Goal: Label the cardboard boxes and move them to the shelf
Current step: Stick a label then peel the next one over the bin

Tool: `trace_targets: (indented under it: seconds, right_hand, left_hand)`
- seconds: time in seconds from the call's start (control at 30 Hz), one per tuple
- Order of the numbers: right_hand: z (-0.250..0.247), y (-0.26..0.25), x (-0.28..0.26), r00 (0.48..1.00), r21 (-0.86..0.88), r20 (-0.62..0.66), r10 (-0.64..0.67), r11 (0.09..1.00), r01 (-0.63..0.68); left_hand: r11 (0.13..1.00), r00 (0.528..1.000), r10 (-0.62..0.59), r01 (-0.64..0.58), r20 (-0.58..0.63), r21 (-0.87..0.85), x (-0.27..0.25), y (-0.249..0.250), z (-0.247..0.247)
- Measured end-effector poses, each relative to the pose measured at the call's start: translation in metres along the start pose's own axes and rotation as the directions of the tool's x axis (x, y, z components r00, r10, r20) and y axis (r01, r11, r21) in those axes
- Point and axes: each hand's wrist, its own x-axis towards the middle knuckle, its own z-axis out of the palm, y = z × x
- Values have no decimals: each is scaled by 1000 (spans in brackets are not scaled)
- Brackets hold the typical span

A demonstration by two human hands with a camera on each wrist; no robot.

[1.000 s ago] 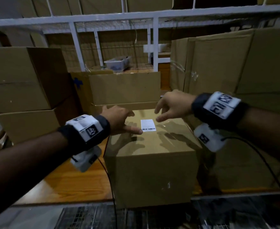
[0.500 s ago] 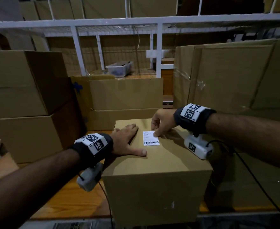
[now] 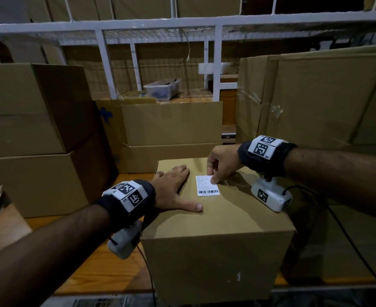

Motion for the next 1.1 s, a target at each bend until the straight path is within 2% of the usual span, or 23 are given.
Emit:
trace_targets:
  seconds: [0.23,0.57,0.9,1.1]
  right_hand:
    - [0,-1,2,1000,27,18,22,999,-22]
    - [3,-3,6,978,-102,-210,5,994,-27]
    - [4,-11,-1,974,-230,-212,-79,973,29]
    - [7,-13,1,984,-250,-171,-48,968,4]
  left_hand:
    - [1000,999,18,-18,-29,-7,-2,-1,2]
    - [999,998,23,-24,-58,-22,-4,2,2]
    - [1000,999,12,-13,-53,-27,-5,2,3]
    - [999,998,23,-25,-59,-28,-3,1,4]
